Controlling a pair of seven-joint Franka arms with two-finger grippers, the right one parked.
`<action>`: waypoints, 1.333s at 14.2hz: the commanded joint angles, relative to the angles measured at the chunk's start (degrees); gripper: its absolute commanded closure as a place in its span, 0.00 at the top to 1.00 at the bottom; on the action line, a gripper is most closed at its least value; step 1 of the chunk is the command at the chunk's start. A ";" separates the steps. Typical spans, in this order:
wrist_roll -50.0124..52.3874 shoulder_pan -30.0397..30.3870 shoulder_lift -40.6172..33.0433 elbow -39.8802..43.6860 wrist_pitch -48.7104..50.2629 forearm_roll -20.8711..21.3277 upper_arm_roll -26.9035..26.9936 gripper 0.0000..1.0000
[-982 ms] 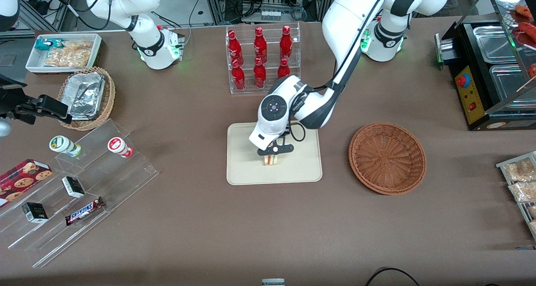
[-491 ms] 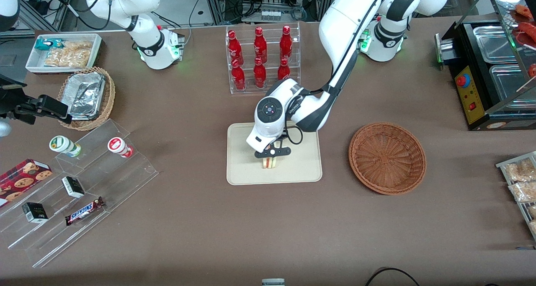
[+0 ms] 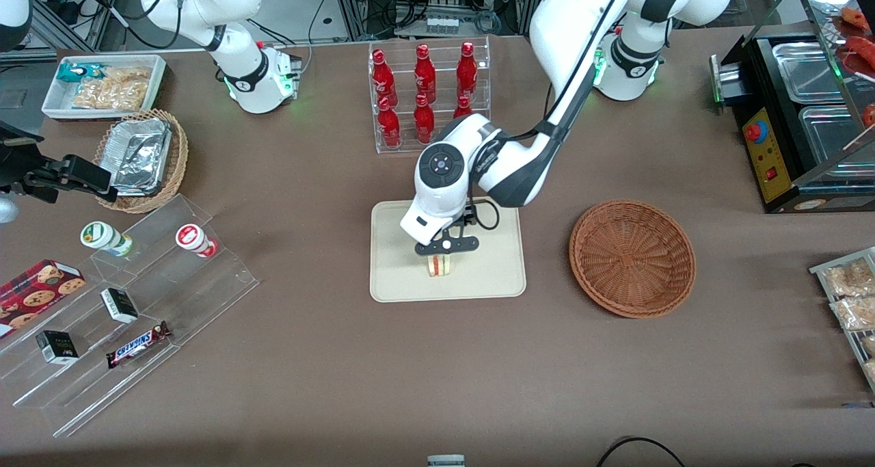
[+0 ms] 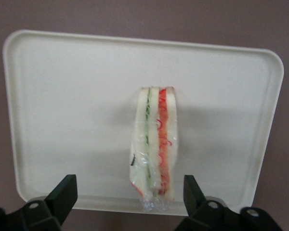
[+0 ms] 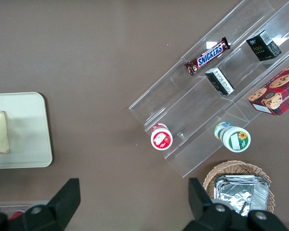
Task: Place sandwich from basket to tray
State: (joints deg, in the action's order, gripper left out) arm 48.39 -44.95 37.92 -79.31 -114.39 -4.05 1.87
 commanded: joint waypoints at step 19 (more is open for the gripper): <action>-30.81 37.10 -28.24 -11.74 26.41 1.94 -7.40 1.00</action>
State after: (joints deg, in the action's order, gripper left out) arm 18.64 -12.59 13.04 -88.94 -89.12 -2.82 -1.27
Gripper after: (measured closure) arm 0.000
